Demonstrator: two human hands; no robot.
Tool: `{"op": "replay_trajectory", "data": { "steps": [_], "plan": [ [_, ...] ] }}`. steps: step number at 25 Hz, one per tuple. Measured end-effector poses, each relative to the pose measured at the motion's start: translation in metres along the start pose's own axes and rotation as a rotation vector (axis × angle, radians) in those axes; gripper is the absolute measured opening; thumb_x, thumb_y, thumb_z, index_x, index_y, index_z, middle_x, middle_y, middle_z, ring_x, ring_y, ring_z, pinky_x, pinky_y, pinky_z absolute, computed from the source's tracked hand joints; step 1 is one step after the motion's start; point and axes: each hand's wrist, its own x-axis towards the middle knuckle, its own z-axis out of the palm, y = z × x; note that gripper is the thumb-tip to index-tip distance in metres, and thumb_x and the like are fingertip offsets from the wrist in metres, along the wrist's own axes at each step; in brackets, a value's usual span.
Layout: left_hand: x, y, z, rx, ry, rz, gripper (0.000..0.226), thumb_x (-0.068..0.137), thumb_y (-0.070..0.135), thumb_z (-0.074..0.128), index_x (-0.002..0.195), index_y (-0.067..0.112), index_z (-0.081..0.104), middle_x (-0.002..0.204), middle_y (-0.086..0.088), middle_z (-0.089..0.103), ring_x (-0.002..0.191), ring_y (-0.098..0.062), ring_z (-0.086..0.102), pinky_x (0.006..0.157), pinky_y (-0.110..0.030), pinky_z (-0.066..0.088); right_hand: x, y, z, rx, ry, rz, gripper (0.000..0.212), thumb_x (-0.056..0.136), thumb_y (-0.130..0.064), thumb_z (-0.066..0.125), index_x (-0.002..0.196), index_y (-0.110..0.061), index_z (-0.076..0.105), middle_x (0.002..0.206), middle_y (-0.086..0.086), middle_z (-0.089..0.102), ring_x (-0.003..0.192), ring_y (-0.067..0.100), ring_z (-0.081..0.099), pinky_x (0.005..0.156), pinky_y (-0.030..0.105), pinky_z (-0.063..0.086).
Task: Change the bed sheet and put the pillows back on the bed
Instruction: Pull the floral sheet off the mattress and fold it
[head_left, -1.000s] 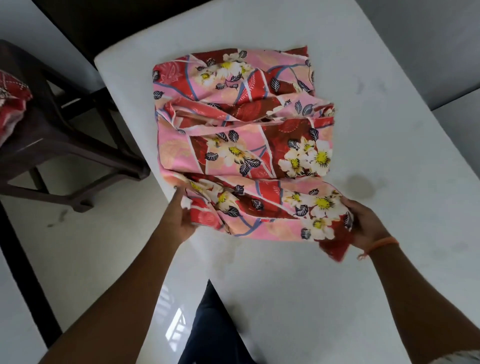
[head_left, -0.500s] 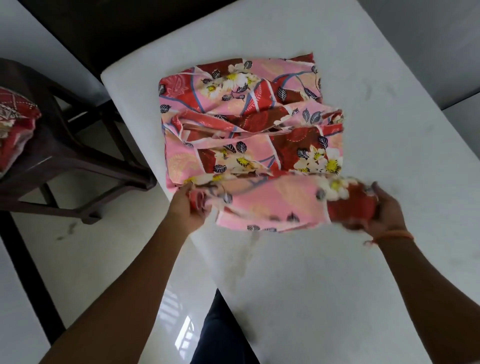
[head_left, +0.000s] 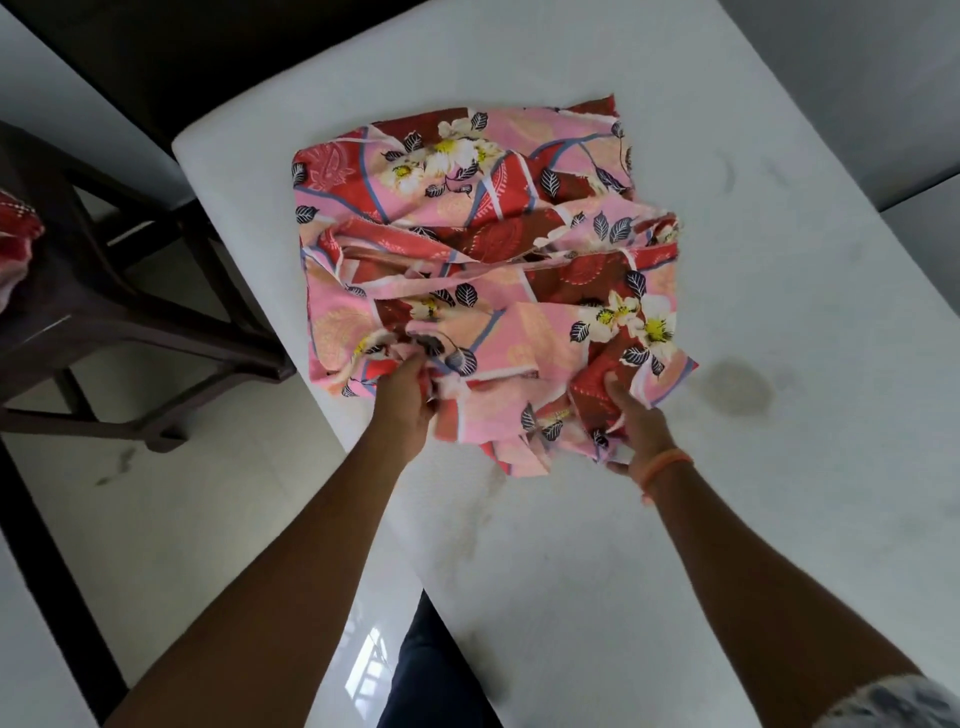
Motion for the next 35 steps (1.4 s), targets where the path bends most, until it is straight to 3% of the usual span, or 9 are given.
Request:
{"op": "replay_trajectory", "data": {
  "steps": [3,6,10,14,17,22,28,31,35],
  "plan": [
    [0.002,0.024,0.031,0.073,0.039,-0.01,0.025,0.104,0.028,0.041,0.099,0.019,0.064,0.09,-0.001,0.068,0.082,-0.019,0.064,0.081,-0.036,0.051,-0.006,0.022,0.025,-0.044,0.004,0.014,0.072,0.073,-0.043,0.082,0.128,-0.012,0.047,0.118,0.011,0.056,0.097,0.026,0.059,0.069,0.038,0.056],
    [-0.003,0.062,0.054,0.346,0.152,0.244,0.033,0.105,0.028,0.041,0.077,0.019,0.055,0.07,0.001,0.06,0.065,-0.017,0.058,0.068,-0.031,0.048,-0.013,0.009,0.034,0.053,-0.145,-0.005,0.004,0.087,-0.009,0.068,0.087,-0.011,0.065,0.071,0.007,0.056,0.048,0.009,0.043,0.043,0.018,0.034],
    [-0.007,0.112,0.053,0.333,0.191,0.298,0.031,0.107,0.034,0.034,0.086,0.018,0.052,0.068,-0.001,0.056,0.057,-0.015,0.054,0.05,-0.025,0.05,-0.009,-0.061,-0.001,0.294,-0.254,0.019,0.029,0.093,-0.024,0.054,0.065,-0.02,0.058,0.038,-0.007,0.035,0.031,0.004,0.028,0.047,0.013,0.02],
    [-0.035,0.097,0.046,-0.018,0.14,-0.162,0.038,0.106,0.029,0.039,0.075,0.016,0.057,0.051,0.003,0.061,0.04,-0.01,0.058,0.034,-0.019,0.046,-0.015,-0.103,-0.033,0.61,-0.216,-0.092,0.037,0.089,-0.055,0.051,0.075,-0.021,0.058,0.069,-0.005,0.064,0.069,0.013,0.063,0.081,0.037,0.041],
    [-0.054,0.056,0.047,-0.184,0.079,-0.377,0.032,0.103,0.026,0.047,0.076,0.014,0.061,0.059,-0.002,0.065,0.042,-0.012,0.06,0.036,-0.02,0.05,-0.03,-0.075,-0.011,0.413,-0.165,-0.022,0.067,0.081,-0.078,0.046,0.11,-0.02,0.06,0.108,0.004,0.063,0.109,0.024,0.058,0.092,0.051,0.04],
    [-0.087,0.009,0.051,-0.282,-0.117,-0.444,0.048,0.105,0.034,0.035,0.071,0.014,0.062,0.051,-0.002,0.058,0.034,-0.008,0.052,0.028,-0.011,0.031,-0.088,0.032,0.068,0.58,-0.577,0.301,0.09,0.065,-0.087,0.053,0.116,-0.014,0.058,0.092,0.016,0.065,0.096,0.03,0.055,0.092,0.052,0.043],
    [-0.105,0.051,0.048,-0.414,-0.317,-0.348,0.069,0.104,0.051,0.02,0.105,-0.001,0.065,0.08,-0.001,0.064,0.034,-0.003,0.046,0.029,-0.013,0.028,-0.105,-0.018,0.107,0.91,-0.529,0.039,0.048,0.089,-0.051,0.058,0.107,-0.007,0.061,0.102,0.018,0.065,0.097,0.034,0.062,0.08,0.048,0.055],
    [-0.098,0.095,0.061,-0.316,-0.31,-0.198,0.065,0.106,0.04,0.024,0.081,0.003,0.071,0.066,0.005,0.064,0.036,-0.002,0.045,0.034,-0.012,0.028,-0.096,-0.081,0.103,0.499,-0.31,-0.173,0.039,0.095,-0.025,0.059,0.13,-0.008,0.055,0.123,0.016,0.063,0.109,0.035,0.063,0.092,0.051,0.052],
    [-0.047,0.166,0.064,-0.208,-0.111,-0.054,0.047,0.099,0.019,0.034,0.056,0.016,0.053,0.045,0.006,0.05,0.033,-0.005,0.036,0.039,-0.012,0.025,-0.077,-0.171,0.093,-0.038,-0.003,-0.703,0.028,0.09,-0.012,0.063,0.118,-0.011,0.058,0.097,0.006,0.061,0.085,0.021,0.058,0.066,0.026,0.052]
  ]
}}
